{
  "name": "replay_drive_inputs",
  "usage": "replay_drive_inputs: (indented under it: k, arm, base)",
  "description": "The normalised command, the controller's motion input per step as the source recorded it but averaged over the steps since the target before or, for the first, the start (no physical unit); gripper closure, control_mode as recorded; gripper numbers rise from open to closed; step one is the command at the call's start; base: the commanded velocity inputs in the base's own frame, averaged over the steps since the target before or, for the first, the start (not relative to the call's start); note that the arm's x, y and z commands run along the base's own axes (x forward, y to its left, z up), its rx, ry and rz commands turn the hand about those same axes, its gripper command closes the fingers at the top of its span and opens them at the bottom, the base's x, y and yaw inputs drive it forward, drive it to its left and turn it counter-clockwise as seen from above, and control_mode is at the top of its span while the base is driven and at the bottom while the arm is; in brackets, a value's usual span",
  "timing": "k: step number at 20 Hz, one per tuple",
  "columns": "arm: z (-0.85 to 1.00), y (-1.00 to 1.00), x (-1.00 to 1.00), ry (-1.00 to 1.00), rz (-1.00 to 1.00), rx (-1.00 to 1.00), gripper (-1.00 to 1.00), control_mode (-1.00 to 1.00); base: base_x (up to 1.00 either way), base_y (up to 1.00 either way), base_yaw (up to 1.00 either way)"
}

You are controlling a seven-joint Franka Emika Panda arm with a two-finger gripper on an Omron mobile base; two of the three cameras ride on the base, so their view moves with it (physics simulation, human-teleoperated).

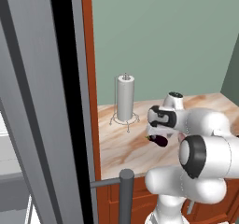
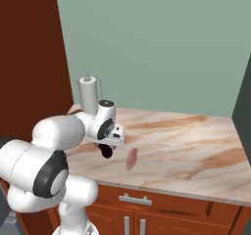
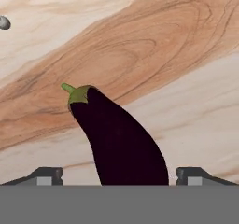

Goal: Open the fridge, remove the pear, eggplant, and steak, and place them on any counter.

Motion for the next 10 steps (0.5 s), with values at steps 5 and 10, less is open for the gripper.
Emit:
replay_drive_inputs:
  k: [5,10]
  arm:
    - [0.88,-0.01,-0.28,-0.09,0.15,0.1,-1.0,-1.0]
    - [1.0,0.0,-0.38,-0.09,0.13,0.11,-1.0,-1.0]
  base:
    - [0.0,0.0,0.0]
    - [0.0,0.0,0.0]
